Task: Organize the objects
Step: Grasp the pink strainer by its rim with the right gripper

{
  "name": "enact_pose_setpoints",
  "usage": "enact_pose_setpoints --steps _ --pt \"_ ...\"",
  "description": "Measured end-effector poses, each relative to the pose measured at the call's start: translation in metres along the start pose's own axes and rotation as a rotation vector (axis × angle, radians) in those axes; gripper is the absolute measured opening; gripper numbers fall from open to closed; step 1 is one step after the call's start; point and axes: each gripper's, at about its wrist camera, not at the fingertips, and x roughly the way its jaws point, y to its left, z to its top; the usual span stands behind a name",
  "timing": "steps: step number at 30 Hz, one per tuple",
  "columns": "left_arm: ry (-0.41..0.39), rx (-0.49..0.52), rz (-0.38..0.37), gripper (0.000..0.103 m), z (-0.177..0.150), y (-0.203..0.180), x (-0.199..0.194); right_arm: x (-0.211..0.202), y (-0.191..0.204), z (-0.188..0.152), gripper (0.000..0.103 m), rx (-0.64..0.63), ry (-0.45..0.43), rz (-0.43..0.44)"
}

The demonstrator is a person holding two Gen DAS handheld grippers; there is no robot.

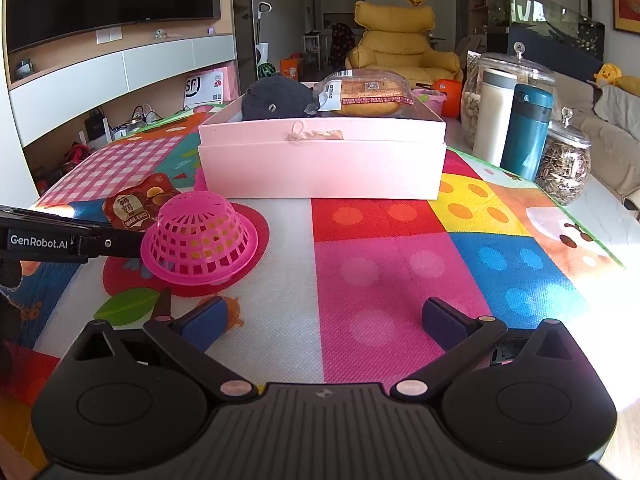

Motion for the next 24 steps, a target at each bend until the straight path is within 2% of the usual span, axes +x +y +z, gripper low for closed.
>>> enact_pose_setpoints --steps 3,6,7,8,11,13,16,18,20,22,23,24 --pt "0.004 -0.043 -0.023 0.031 0.001 0.013 -0.002 0.001 0.0 0.003 0.103 -0.004 0.024 0.002" --pt "-0.014 -0.062 0.04 0.031 0.0 0.028 -0.009 0.0 0.002 0.004 0.103 -0.026 0.032 0.008" --pt "-0.019 -0.067 0.064 0.03 0.0 0.034 -0.012 -0.001 0.003 0.006 0.103 -0.031 0.04 0.024" --pt "-0.024 -0.076 0.088 0.025 -0.001 0.042 -0.014 -0.003 0.005 0.009 0.103 -0.037 0.039 0.06" --pt "-0.041 -0.119 0.122 0.024 -0.001 0.062 -0.022 -0.012 0.02 0.022 0.103 -0.071 -0.016 0.165" --pt "-0.049 -0.133 0.113 0.024 -0.003 0.072 -0.025 -0.01 0.033 0.033 0.103 -0.117 -0.039 0.201" --pt "-0.052 -0.116 0.092 0.024 -0.005 0.073 -0.027 0.008 0.048 0.049 0.103 -0.144 -0.035 0.21" --pt "-0.046 -0.095 0.075 0.029 -0.007 0.07 -0.029 0.023 0.052 0.054 0.103 -0.131 -0.013 0.212" --pt "-0.032 -0.079 0.044 0.034 -0.007 0.065 -0.029 0.032 0.051 0.053 0.098 -0.116 0.007 0.217" --pt "-0.018 -0.039 0.023 0.04 -0.008 0.055 -0.028 0.033 0.047 0.05 0.085 -0.102 0.016 0.226" --pt "-0.012 -0.016 0.019 0.046 -0.008 0.05 -0.028 0.031 0.044 0.048 0.08 -0.1 0.015 0.227" --pt "-0.004 0.01 0.013 0.054 -0.009 0.042 -0.027 0.028 0.041 0.046 0.067 -0.098 0.015 0.226"
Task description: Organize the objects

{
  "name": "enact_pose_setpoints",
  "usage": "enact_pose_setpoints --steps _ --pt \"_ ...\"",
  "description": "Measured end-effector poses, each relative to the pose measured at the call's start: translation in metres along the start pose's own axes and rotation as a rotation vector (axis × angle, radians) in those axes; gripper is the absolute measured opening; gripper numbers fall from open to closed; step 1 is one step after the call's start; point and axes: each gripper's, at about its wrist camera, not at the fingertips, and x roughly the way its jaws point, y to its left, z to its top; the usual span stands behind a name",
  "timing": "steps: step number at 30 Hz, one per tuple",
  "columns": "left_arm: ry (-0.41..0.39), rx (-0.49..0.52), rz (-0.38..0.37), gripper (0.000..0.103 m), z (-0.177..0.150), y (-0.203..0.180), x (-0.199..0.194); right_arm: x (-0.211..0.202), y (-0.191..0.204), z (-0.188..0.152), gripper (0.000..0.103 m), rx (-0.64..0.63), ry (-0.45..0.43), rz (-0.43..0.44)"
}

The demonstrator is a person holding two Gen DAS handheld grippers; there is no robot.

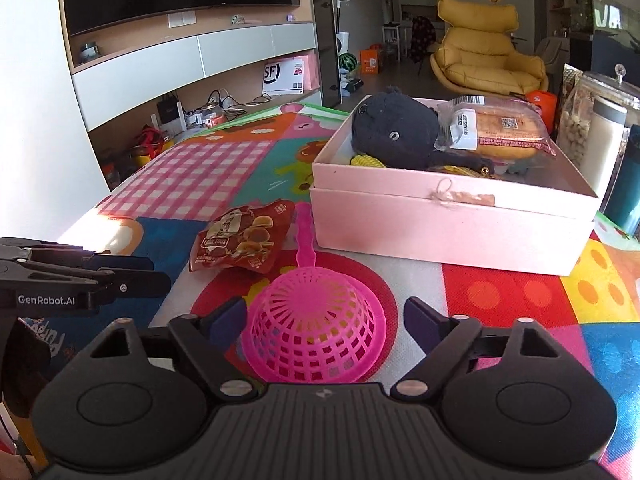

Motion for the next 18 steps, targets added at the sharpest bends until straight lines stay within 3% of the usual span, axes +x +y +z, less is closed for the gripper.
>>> enact_pose_setpoints --steps 1,6,9,11,13,16,18 --pt "0.009 0.02 -0.009 0.057 0.0 -0.007 0.001 -0.005 -0.003 -0.003 0.06 0.005 -0.002 0.0" --pt "0.063 0.07 -0.101 0.081 -0.002 -0.037 0.005 -0.035 -0.017 -0.02 0.052 0.01 -0.026 -0.042" --pt "0.073 0.085 -0.072 0.084 -0.001 -0.051 0.009 -0.044 -0.024 -0.028 0.053 0.021 -0.026 -0.064" --pt "0.042 0.016 -0.054 0.082 0.007 -0.049 0.008 -0.048 -0.027 -0.032 0.06 0.021 -0.038 -0.082" --pt "-0.011 -0.057 0.004 0.082 0.019 -0.045 0.006 -0.05 -0.029 -0.033 0.083 0.026 -0.068 -0.096" --pt "-0.083 -0.108 0.087 0.082 0.039 -0.038 0.009 -0.048 -0.03 -0.033 0.087 0.035 -0.085 -0.086" --pt "-0.071 -0.123 0.133 0.082 0.05 -0.034 0.021 -0.045 -0.03 -0.033 0.089 0.048 -0.081 -0.075"
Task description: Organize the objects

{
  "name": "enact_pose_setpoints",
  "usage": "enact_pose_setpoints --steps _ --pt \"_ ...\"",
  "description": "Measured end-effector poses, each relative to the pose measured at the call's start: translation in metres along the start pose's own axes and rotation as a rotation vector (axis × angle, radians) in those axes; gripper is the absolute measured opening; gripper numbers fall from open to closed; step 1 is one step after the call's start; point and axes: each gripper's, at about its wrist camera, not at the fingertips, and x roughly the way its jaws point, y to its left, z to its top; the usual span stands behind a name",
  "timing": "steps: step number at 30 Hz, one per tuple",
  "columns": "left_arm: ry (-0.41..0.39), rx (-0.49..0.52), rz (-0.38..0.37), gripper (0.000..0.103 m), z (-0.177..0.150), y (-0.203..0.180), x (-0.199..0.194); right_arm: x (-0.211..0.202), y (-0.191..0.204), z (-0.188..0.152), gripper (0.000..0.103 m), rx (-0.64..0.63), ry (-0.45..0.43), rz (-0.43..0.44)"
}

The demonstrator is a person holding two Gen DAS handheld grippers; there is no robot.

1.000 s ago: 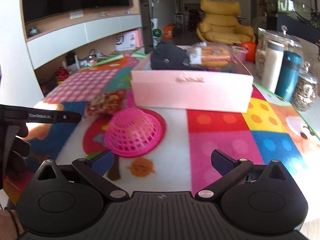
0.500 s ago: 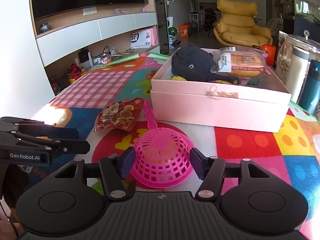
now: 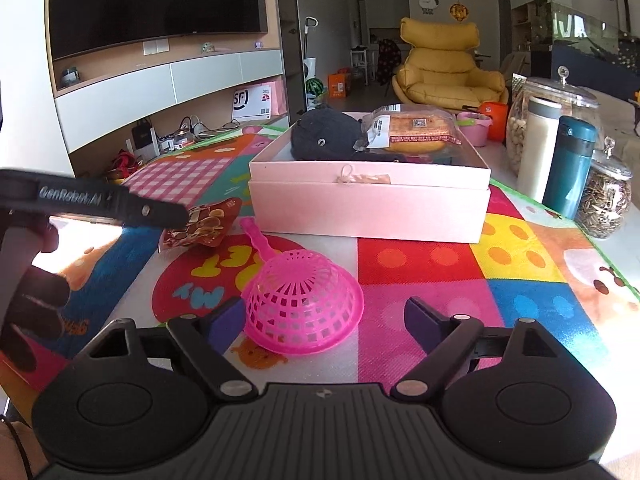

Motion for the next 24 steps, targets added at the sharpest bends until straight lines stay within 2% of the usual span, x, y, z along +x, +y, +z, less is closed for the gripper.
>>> enact_pose_setpoints --steps 2,4,7,10,12,16,18,23,24 --pt "0.042 -0.03 0.022 0.081 0.006 0.001 0.017 0.003 -0.001 -0.001 0.091 0.013 0.007 0.01" --pt "0.072 -0.043 0.012 0.081 0.008 -0.002 0.032 0.003 0.0 -0.002 0.093 0.017 0.009 0.02" --pt "0.093 0.011 0.043 0.081 0.004 -0.01 0.05 0.001 0.003 0.0 0.101 -0.002 -0.005 0.018" --pt "0.068 0.068 0.051 0.081 -0.004 -0.012 0.049 0.001 0.01 0.005 0.101 -0.072 -0.014 0.012" --pt "0.054 0.106 0.03 0.078 -0.009 -0.008 0.043 0.008 0.015 0.01 0.102 -0.123 -0.007 0.005" --pt "0.058 0.11 -0.006 0.077 -0.022 0.008 0.021 0.029 0.02 0.023 0.102 -0.159 0.04 -0.001" --pt "0.061 0.105 -0.015 0.077 -0.029 0.016 0.009 0.037 0.024 0.027 0.099 -0.166 0.066 -0.004" --pt "0.056 0.104 -0.04 0.077 -0.044 0.027 -0.014 0.052 0.034 0.032 0.076 -0.185 0.138 -0.002" --pt "0.054 0.099 -0.045 0.077 -0.046 0.03 -0.017 0.051 0.036 0.032 0.074 -0.192 0.141 -0.007"
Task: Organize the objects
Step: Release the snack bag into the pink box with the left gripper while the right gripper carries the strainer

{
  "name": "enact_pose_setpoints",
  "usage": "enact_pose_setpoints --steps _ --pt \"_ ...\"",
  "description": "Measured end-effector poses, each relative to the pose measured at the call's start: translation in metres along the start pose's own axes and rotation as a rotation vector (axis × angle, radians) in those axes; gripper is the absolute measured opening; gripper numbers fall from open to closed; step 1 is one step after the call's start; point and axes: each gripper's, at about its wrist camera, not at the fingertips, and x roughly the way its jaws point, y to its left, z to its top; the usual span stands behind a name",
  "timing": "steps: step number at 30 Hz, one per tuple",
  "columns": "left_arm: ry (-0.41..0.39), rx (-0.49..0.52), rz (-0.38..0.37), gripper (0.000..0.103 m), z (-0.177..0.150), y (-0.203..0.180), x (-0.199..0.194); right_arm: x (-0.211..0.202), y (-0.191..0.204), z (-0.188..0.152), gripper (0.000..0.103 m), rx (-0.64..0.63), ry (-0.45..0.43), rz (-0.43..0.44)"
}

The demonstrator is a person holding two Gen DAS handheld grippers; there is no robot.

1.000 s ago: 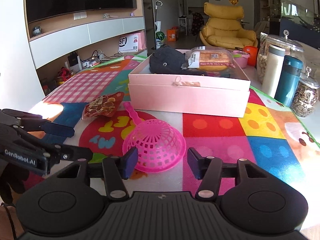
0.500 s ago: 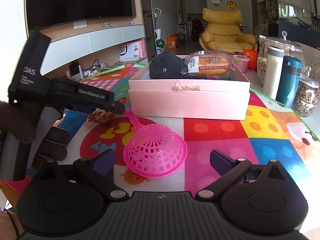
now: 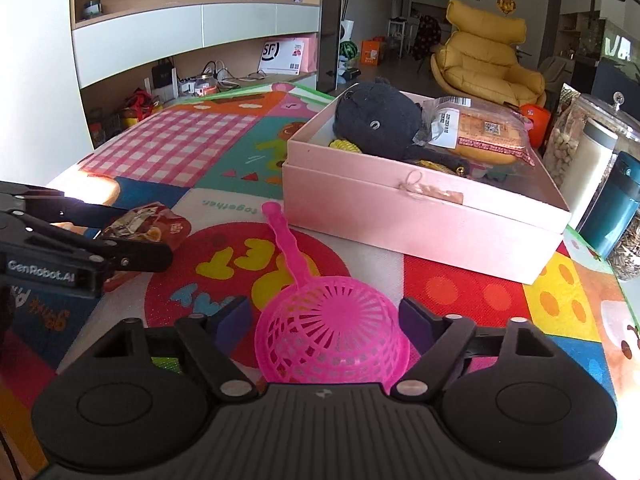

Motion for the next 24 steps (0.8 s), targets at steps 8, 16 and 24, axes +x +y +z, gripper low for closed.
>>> enact_pose_setpoints --steps 8,16,24 --pt "-0.003 0.001 -0.029 0.077 -0.006 -0.005 -0.021 -0.067 0.01 -0.004 0.074 -0.043 -0.092 -0.003" --pt "-0.244 0.067 -0.116 0.077 0.095 -0.067 -0.027 -0.13 -0.02 -0.005 0.074 0.02 -0.25 -0.078" --pt "-0.146 0.126 -0.044 0.077 0.143 -0.107 0.096 -0.117 -0.045 -0.021 0.074 0.093 -0.236 -0.11"
